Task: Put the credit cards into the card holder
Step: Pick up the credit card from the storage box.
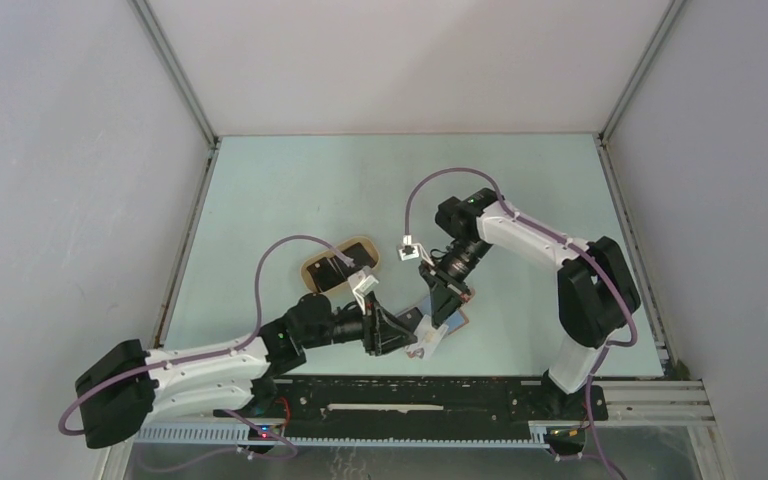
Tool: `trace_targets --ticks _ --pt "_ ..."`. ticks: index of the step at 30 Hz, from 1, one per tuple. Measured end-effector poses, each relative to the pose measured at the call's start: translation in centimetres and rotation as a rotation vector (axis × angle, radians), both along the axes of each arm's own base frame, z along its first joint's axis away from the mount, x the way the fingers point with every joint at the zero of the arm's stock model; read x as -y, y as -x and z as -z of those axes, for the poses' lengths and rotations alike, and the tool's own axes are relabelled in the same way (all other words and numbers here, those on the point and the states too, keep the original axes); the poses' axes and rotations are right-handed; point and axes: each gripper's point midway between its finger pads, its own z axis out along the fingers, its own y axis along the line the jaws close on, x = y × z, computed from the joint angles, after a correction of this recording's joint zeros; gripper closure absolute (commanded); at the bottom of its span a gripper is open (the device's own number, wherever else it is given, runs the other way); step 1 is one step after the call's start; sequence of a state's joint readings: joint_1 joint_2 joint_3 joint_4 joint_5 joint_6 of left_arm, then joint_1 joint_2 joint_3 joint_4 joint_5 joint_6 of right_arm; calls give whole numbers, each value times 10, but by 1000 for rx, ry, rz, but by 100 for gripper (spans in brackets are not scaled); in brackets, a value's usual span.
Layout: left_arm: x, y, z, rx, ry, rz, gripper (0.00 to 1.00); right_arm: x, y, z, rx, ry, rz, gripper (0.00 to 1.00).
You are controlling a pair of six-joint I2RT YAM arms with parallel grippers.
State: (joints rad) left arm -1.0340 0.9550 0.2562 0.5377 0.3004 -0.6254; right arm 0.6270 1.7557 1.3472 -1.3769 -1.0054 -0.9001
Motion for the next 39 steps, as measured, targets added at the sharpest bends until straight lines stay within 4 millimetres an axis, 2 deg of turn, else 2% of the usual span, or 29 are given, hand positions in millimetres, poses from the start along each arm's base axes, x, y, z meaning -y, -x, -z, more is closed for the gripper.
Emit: trace_targets --ticks 3,7,15,28,39 --pt "0 1 -17 26 54 0 60 3 -5 -4 12 -17 21 100" --pt "-1 1 -25 41 80 0 62 4 -8 -6 18 -27 31 100" --pt "-1 1 -21 35 68 1 62 3 -7 -8 14 -40 29 100" --pt "1 3 -2 8 7 20 63 1 2 -9 11 -50 -8 100" --pt "1 9 -5 7 20 55 65 5 -4 -14 0 -71 23 100"
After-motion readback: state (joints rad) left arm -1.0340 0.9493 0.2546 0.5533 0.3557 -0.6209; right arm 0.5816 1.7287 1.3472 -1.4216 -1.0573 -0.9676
